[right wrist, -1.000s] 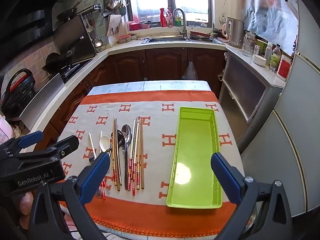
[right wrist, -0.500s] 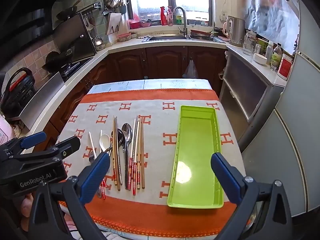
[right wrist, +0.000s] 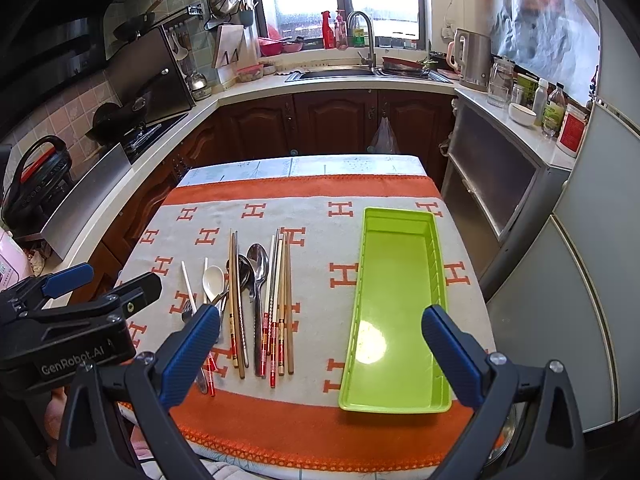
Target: Organize utensils
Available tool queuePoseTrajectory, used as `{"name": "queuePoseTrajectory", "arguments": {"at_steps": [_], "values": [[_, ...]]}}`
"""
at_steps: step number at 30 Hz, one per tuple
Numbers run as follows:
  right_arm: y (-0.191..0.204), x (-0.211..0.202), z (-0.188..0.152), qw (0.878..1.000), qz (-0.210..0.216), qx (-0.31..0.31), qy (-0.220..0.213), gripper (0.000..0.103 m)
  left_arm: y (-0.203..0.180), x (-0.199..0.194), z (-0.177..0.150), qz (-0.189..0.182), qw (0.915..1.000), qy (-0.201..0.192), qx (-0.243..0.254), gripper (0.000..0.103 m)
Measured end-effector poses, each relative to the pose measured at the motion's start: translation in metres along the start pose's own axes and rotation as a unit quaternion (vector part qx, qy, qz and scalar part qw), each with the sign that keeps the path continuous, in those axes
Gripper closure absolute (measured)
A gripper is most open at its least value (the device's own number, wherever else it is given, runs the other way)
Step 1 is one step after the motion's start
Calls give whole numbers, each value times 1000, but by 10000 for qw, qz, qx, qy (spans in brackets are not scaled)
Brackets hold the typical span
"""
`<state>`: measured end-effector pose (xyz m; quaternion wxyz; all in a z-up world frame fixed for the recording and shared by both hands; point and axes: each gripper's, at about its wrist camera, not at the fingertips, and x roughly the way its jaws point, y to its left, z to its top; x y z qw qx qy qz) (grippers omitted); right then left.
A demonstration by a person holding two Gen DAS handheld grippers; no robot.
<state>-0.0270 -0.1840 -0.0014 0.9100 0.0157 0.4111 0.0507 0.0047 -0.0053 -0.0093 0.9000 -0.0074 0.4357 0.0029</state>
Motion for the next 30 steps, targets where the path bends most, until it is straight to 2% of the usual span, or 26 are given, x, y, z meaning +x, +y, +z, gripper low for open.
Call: {"name": "queuePoseTrajectory", "arguments": {"at_steps": [30], "values": [[4, 6, -9, 9999, 74, 41, 83, 2, 6, -2, -5, 29, 10000, 41, -3, 11]]}}
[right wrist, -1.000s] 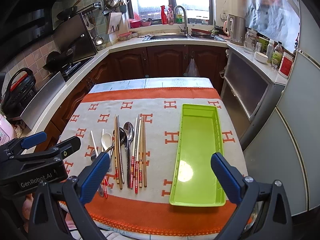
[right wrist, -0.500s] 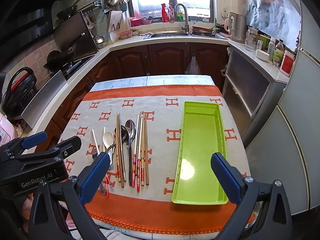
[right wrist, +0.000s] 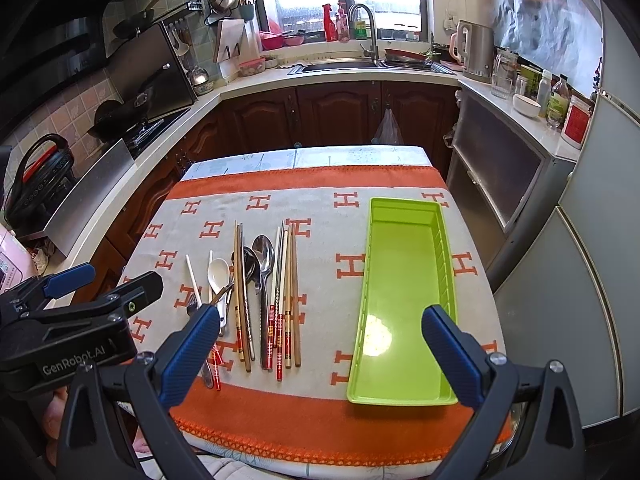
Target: Organize utensils
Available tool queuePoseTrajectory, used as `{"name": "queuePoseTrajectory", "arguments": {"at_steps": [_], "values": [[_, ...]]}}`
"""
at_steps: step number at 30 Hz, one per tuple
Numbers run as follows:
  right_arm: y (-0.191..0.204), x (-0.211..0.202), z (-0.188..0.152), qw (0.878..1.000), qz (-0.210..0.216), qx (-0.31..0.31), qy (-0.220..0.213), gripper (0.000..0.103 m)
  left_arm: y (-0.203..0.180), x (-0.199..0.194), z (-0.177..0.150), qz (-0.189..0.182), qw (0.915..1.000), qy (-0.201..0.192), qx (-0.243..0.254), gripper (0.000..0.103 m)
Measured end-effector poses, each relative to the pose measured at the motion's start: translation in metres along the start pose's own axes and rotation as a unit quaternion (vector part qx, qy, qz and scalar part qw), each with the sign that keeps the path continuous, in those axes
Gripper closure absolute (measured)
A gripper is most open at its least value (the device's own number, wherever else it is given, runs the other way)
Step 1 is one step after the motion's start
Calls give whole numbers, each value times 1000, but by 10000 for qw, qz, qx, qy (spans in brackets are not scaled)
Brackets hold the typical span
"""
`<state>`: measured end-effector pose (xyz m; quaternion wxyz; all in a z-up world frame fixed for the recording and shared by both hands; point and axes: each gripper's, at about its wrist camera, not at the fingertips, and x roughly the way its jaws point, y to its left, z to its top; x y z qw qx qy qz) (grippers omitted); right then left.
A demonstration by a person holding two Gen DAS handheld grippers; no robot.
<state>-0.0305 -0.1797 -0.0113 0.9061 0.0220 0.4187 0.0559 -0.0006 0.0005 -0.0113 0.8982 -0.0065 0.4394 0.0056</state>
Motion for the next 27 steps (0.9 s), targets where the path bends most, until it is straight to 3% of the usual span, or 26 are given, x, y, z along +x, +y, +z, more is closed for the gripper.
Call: {"name": "queuePoseTrajectory", "arguments": {"at_steps": [27], "values": [[8, 1, -5, 10000, 25, -42, 78, 2, 9, 1, -10, 42, 10000, 75, -29, 11]]}}
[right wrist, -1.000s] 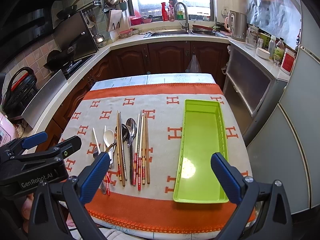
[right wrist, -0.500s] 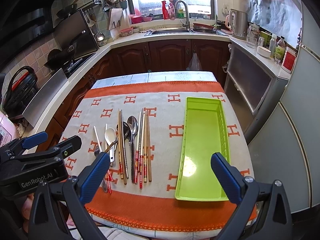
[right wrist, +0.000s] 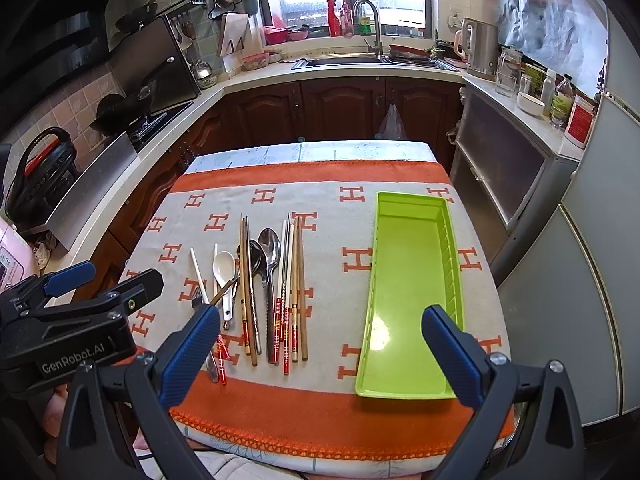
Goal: Organize utensils
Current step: 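Grasp a red-tipped wooden chopstick with the left tool while the right tool grasps a metal chopstick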
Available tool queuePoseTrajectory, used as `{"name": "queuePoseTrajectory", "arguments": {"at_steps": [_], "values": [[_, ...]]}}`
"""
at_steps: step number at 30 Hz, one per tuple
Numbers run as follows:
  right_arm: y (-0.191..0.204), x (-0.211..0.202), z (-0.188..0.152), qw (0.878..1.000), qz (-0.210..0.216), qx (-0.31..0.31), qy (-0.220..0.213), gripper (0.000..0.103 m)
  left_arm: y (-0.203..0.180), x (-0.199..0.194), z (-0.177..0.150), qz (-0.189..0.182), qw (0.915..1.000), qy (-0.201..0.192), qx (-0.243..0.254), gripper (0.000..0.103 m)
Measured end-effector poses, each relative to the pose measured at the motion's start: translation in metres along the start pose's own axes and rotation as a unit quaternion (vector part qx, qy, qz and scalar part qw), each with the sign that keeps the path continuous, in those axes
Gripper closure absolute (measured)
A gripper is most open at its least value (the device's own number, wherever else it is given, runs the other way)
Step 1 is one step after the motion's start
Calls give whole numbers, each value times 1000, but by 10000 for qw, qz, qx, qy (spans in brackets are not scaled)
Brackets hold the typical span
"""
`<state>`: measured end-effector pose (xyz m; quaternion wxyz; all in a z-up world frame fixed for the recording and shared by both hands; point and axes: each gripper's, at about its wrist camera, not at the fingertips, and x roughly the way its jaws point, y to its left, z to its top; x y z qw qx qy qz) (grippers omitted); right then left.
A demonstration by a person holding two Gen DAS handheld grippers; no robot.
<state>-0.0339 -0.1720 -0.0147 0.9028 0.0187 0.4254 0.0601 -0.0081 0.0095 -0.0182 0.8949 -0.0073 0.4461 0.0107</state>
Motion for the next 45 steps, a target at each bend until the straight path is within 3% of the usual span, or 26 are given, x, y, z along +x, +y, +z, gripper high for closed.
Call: {"name": "queuePoseTrajectory", "arguments": {"at_steps": [9, 18, 25, 30, 32, 36, 39, 45], "values": [[8, -4, -1, 10000, 8, -83, 31, 2, 3, -4, 3, -54, 10000, -28, -67, 12], [21, -11, 22, 9986, -182, -464, -162, 2, 21, -8, 15, -123, 9995, -190, -199, 11], [35, 0, 52, 9974, 158, -652, -259, 2, 68, -7, 42, -353, 9982, -34, -491, 10], [42, 30, 68, 9966, 590, -569, -6, 3, 108, 3, 53, -378, 9957, -93, -838, 10], [49, 43, 70, 9955, 665, -659, 122, 13, 123, 13, 55, -365, 9948, -31, -954, 10], [63, 83, 67, 9915, 862, -727, 651, 17, 141, 39, 52, -250, 9942, 133, -1040, 11], [72, 108, 61, 9873, 1028, -745, 960, 31, 145, 66, 43, -254, 9939, 330, -1017, 11], [88, 146, 45, 9771, 1323, -750, 1491, 49, 142, 130, 25, -297, 9893, 998, -1023, 20]]}}
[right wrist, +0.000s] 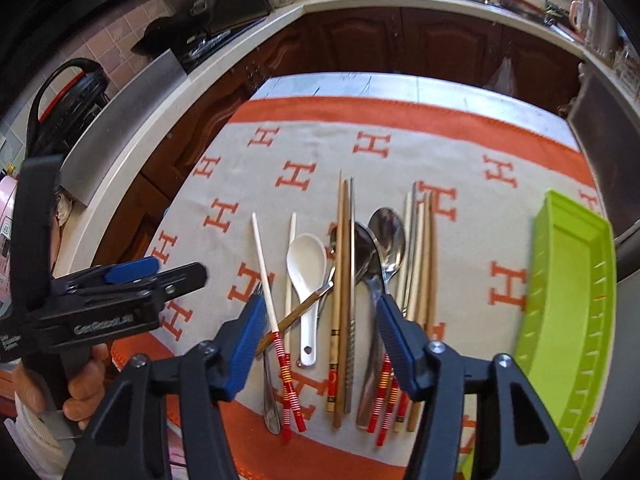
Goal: Organize utensils
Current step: 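Grasp a red-tipped wooden chopstick with the left tool while the right tool grasps a metal chopstick, then release the wooden chopstick into the green tray with the left tool while the right tool releases its chopstick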
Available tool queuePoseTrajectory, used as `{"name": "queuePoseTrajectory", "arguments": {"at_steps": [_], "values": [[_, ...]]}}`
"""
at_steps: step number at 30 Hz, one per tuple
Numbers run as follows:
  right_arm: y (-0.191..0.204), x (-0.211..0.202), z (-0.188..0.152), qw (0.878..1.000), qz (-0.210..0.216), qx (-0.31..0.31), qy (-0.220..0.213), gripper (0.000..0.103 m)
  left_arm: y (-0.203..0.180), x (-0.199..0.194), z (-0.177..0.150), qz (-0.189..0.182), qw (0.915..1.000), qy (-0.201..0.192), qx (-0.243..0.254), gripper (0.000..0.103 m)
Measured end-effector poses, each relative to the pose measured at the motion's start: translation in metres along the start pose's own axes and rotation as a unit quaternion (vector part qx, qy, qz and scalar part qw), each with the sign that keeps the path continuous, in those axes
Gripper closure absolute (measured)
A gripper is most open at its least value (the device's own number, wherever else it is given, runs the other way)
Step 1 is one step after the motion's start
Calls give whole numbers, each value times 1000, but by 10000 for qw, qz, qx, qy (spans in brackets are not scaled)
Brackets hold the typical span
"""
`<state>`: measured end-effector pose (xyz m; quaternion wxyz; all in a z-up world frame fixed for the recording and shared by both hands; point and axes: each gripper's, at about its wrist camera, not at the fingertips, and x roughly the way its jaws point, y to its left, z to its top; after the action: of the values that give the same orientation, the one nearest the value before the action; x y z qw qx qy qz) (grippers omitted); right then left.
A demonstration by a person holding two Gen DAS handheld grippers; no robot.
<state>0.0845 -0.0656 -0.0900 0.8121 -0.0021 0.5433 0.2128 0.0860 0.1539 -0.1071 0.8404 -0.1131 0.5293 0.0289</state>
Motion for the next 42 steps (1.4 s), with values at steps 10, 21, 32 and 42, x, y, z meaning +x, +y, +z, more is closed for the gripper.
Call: {"name": "queuePoseTrajectory", "arguments": {"at_steps": [10, 21, 32, 42], "values": [[0, 33, -14, 9981, 400, 73, 471, 69, 14, 86, 3, -390, 9933, 875, -645, 31], [-2, 44, -16, 9968, 524, 175, 584, 71, 1, 124, 9, -627, 9865, 1094, -1043, 46], [-23, 61, -7, 9949, 544, 445, 730, 72, -20, 134, 15, -719, 9856, 1160, -999, 98], [-52, 82, 0, 9866, 1039, 883, 901, 85, -17, 128, 11, -1097, 9798, 1251, -1112, 100]]}}
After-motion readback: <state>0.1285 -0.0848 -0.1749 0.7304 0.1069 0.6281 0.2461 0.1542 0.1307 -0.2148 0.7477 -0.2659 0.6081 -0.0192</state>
